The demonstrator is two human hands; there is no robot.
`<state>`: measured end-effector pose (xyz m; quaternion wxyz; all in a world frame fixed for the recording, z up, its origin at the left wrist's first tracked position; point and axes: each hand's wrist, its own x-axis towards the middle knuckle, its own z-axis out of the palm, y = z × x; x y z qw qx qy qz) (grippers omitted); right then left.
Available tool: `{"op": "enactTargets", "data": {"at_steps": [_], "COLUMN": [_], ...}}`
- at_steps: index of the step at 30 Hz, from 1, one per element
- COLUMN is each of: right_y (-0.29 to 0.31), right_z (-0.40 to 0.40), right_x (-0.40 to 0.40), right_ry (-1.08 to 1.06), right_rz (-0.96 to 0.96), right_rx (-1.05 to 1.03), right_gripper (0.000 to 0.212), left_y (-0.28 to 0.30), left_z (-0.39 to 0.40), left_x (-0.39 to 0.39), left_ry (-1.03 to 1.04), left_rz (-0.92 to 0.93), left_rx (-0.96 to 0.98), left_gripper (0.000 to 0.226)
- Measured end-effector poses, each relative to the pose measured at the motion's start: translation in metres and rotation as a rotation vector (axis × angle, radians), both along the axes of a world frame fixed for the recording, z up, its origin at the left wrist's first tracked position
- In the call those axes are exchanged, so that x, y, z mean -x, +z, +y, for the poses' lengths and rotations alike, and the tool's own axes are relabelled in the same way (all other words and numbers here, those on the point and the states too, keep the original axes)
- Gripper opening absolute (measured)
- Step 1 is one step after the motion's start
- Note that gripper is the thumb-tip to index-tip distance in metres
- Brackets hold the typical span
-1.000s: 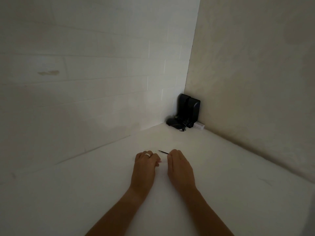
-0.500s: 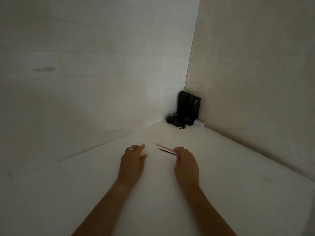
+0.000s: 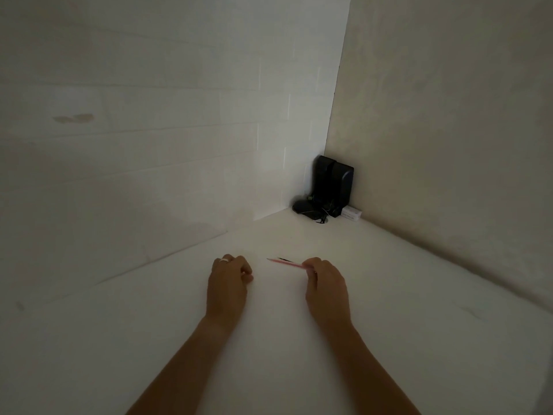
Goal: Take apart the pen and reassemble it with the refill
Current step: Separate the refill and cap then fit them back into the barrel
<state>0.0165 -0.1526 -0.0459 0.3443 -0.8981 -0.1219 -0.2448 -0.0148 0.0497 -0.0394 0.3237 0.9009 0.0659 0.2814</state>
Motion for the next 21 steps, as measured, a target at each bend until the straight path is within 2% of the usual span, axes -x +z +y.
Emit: {"op": "enactTargets", "data": {"at_steps": [7,10,16,21], "right_y": [0.000,0.002,0.003,0.003], "right_z": [-0.002,-0.001,0.002,0.000], "right_x": [0.000,0.001,0.004,0.002], "right_ry": [0.069,0.095,0.142,0.126], "right_rz": [-0.093,-0.120,-0.151,-0.149], "right_rx": [-0.016,0.000,0.026,0.019], "right_gripper": [0.023,0.032,0.032,0.022], "left_y": [0.016,0.016,0.015,0.016], "left_z": [-0.004,-0.005,-0.004,-0.004], "left_x": [0.009,0.010,0.009,0.009], "left_ry": [-0.199,-0.222,-0.231,-0.240], "left_rz": [-0.058,-0.087,-0.105,-0.101], "left_rx": [0.353,0.367,0.350,0.308], "left_gripper": [0.033,0.029,0.029,0.029]}}
